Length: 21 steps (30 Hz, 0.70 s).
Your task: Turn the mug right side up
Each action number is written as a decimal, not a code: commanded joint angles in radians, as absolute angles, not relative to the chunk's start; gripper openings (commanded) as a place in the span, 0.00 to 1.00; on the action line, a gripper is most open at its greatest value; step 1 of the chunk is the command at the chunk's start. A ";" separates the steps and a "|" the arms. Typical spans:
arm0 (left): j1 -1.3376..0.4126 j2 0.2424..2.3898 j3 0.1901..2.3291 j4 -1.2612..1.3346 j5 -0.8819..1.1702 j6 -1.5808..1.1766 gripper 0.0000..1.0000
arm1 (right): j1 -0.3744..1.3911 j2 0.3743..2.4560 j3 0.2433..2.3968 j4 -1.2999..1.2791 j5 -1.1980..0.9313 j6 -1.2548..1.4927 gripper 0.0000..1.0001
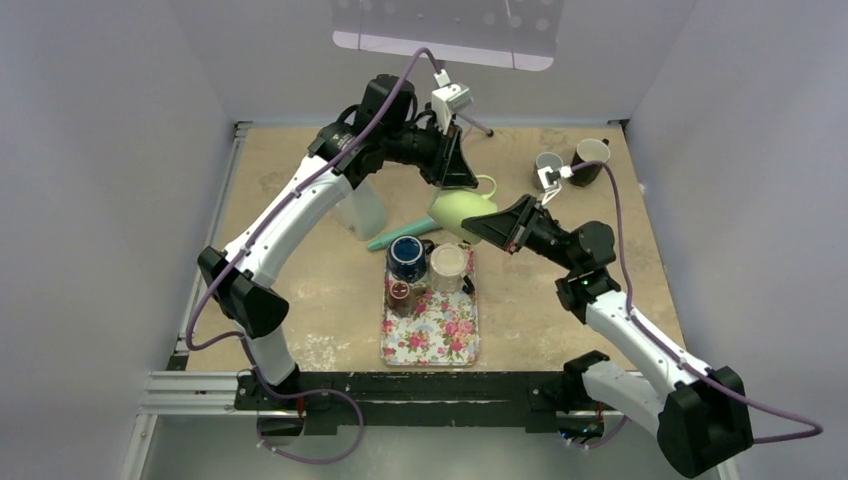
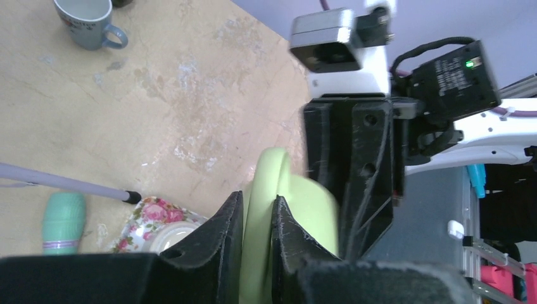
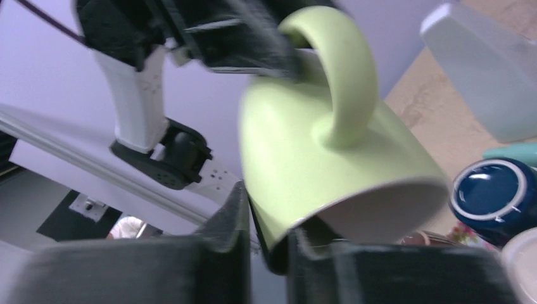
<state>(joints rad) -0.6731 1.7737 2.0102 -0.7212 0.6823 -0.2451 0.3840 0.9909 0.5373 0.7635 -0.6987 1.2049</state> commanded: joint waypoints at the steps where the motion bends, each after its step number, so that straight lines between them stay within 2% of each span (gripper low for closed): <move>1: -0.707 1.784 1.986 -0.706 0.684 -0.299 0.07 | 0.401 0.918 0.692 0.573 -0.598 1.014 0.00; 2: -0.706 1.782 1.985 -0.721 0.659 -0.272 0.24 | 0.400 0.901 0.735 0.447 -0.557 0.920 0.00; 3: -0.707 1.776 1.980 -0.734 0.630 -0.235 0.45 | 0.398 0.887 0.781 0.297 -0.502 0.842 0.00; 5: -0.706 1.756 1.967 -0.758 0.565 -0.164 0.73 | 0.390 0.883 0.884 0.039 -0.384 0.705 0.00; 8: -0.707 1.719 1.953 -0.797 0.471 -0.067 0.90 | 0.385 0.933 1.021 -0.335 -0.164 0.535 0.00; 10: -0.706 1.697 1.945 -0.823 0.415 -0.012 0.95 | 0.378 1.000 1.100 -0.511 -0.056 0.453 0.00; 14: -0.708 1.647 1.871 -0.865 0.376 0.103 0.95 | 0.345 1.180 1.205 -0.695 0.124 0.326 0.00; 21: -0.717 1.588 1.745 -1.023 0.366 0.263 0.93 | 0.239 1.519 1.374 -0.740 0.126 0.175 0.00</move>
<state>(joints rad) -0.7063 1.6489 1.7988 -0.9070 0.3969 0.1196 0.2752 1.4326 1.2560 -0.6918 0.0612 0.3107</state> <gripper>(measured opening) 0.945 0.125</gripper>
